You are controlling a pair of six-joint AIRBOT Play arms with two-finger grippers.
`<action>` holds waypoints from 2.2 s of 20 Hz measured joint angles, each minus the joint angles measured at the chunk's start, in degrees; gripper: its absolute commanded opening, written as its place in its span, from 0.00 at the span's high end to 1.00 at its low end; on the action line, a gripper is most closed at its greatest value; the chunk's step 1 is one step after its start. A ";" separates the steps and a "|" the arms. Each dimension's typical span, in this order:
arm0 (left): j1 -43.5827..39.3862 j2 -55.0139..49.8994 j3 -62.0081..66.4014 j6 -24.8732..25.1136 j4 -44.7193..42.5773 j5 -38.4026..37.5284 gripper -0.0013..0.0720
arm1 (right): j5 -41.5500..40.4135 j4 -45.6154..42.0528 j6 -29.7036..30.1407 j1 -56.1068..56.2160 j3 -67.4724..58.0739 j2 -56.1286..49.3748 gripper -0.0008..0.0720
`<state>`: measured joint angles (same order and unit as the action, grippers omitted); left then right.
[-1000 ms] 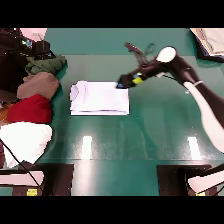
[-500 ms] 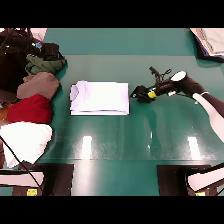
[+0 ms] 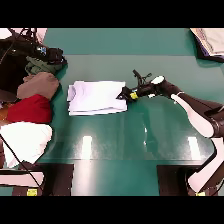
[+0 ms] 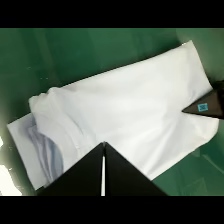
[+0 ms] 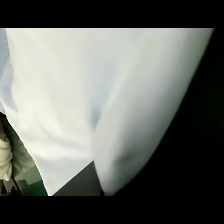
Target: Fold the shirts.
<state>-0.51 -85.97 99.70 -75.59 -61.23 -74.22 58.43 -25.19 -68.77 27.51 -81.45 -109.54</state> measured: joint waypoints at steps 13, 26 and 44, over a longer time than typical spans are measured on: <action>-10.10 0.00 -0.09 0.48 0.15 -1.38 0.95 | 1.18 -22.49 -5.81 -29.20 14.12 33.40 0.97; -17.16 0.00 -0.09 0.50 0.26 2.73 0.95 | -2.93 -31.82 -8.68 -79.45 30.62 50.36 0.97; -17.33 0.00 -0.13 1.16 0.04 3.93 0.95 | 13.97 -40.63 -11.04 -61.70 19.54 50.56 0.68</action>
<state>-17.85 -85.97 99.57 -74.43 -61.19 -70.28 72.40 -65.82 -79.81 -34.20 -61.91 -58.98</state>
